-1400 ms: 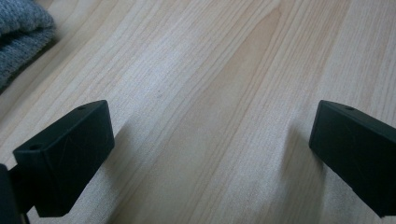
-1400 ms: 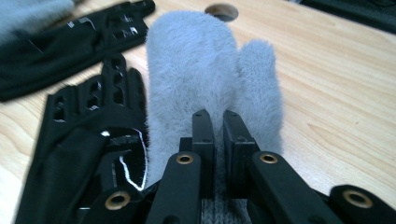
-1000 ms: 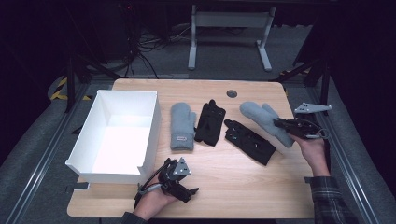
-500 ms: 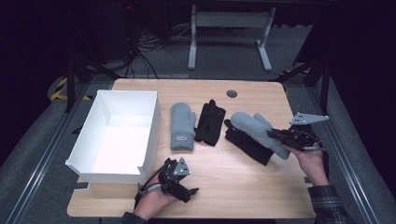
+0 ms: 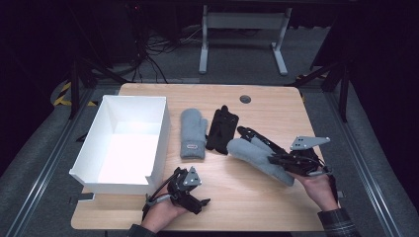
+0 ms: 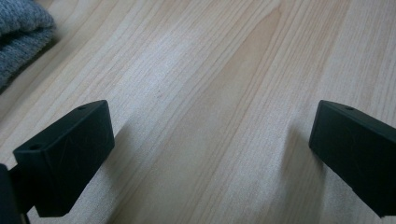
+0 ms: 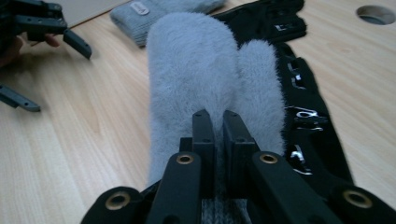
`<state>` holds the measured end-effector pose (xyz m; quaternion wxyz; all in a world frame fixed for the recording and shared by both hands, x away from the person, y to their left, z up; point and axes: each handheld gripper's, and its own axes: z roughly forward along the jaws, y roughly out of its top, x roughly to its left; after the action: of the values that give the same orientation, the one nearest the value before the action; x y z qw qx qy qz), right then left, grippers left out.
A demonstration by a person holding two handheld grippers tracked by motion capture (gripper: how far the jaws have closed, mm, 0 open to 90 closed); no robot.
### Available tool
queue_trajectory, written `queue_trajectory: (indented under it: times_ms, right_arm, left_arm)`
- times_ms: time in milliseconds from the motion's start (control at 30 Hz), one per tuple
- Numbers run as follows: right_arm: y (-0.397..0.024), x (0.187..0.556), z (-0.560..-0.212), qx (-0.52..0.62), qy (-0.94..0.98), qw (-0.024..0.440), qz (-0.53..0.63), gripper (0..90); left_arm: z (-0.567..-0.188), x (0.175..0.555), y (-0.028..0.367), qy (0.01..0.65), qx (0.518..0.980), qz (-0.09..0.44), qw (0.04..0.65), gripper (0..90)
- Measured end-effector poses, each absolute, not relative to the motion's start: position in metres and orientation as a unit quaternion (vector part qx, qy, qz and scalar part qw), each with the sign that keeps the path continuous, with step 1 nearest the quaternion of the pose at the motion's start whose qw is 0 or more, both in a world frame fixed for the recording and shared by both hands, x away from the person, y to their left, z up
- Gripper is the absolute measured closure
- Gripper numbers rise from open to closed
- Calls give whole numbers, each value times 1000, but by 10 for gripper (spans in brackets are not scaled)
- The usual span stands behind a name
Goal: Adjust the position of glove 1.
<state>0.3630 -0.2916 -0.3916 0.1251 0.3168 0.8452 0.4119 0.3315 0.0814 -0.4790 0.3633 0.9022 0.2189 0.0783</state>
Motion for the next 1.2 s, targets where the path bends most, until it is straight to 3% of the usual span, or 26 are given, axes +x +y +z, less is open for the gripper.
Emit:
queue_trajectory:
  times_ms: [667, 733, 833, 933, 1033, 1133, 1200]
  right_arm:
    - [-247, 353, -426, 286, 881, 82, 368, 849]
    - [-244, 353, -428, 286, 883, 79, 364, 812]
    - [-241, 351, -431, 279, 885, 79, 363, 626]
    - [-243, 349, -427, 278, 881, 85, 372, 554]
    - [-254, 348, -419, 281, 873, 95, 386, 664]
    - [-270, 348, -412, 292, 866, 106, 392, 813]
    - [-281, 350, -412, 300, 864, 115, 388, 898]
  left_arm:
    - [-479, 331, 81, 220, 902, 77, 363, 5]
    - [-479, 331, 81, 220, 902, 78, 363, 5]
    - [-479, 331, 81, 220, 902, 77, 363, 5]
    - [-479, 331, 81, 223, 901, 76, 363, 6]
    - [-475, 331, 82, 236, 900, 82, 357, 69]
    - [-468, 328, 84, 241, 895, 99, 361, 227]
    - [-461, 325, 85, 245, 889, 102, 374, 393]
